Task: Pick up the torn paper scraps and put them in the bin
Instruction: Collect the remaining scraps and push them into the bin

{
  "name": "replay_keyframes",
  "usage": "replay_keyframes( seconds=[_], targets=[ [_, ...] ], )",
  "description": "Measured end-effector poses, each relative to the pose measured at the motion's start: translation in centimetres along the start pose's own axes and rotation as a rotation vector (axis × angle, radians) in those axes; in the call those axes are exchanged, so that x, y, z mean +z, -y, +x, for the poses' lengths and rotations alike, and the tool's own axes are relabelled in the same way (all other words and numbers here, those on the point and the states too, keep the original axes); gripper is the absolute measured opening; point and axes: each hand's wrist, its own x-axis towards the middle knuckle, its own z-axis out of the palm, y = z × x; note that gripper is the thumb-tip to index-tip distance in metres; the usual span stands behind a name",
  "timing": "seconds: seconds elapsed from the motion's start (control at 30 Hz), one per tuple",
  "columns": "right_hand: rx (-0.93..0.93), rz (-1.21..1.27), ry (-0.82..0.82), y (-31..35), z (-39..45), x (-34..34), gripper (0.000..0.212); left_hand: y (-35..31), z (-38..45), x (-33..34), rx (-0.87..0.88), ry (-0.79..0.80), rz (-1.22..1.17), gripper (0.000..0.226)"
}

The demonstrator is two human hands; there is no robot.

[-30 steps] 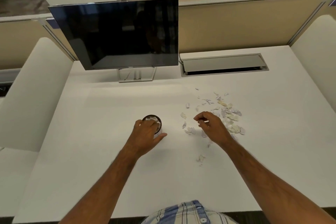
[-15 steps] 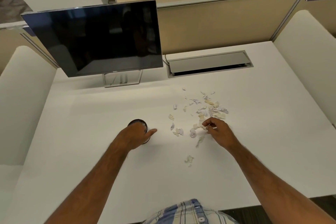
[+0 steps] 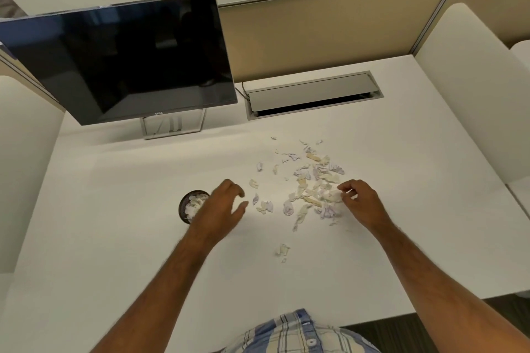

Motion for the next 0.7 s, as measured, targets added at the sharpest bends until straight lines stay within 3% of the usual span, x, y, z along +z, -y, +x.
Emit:
replay_keyframes(
  seconds=[0.1,0.27,0.37,0.53,0.7],
  targets=[
    [-0.005,-0.095,0.024,-1.1,0.7,0.2,0.024,-1.3,0.7,2.9,-0.07,0.076,-0.125,0.03],
    [0.028,-0.226,0.11,-2.1,1.3,0.5,0.067,-2.5,2.8,5.6,-0.329,0.223,-0.121,0.088],
    [0.03,-0.229,0.176,-1.6,1.2,0.7,0.082,-1.9,4.1,6.5,-0.406,0.282,-0.072,0.105],
    [-0.021,-0.289,0.273,-1.0,1.3,1.6,0.084,-0.7,5.4,7.7,-0.421,0.304,-0.02,0.101],
    [-0.11,-0.339,0.301,-0.5,1.3,2.5,0.053,0.0,5.3,9.0,-0.353,0.244,-0.093,0.068]
  ],
)
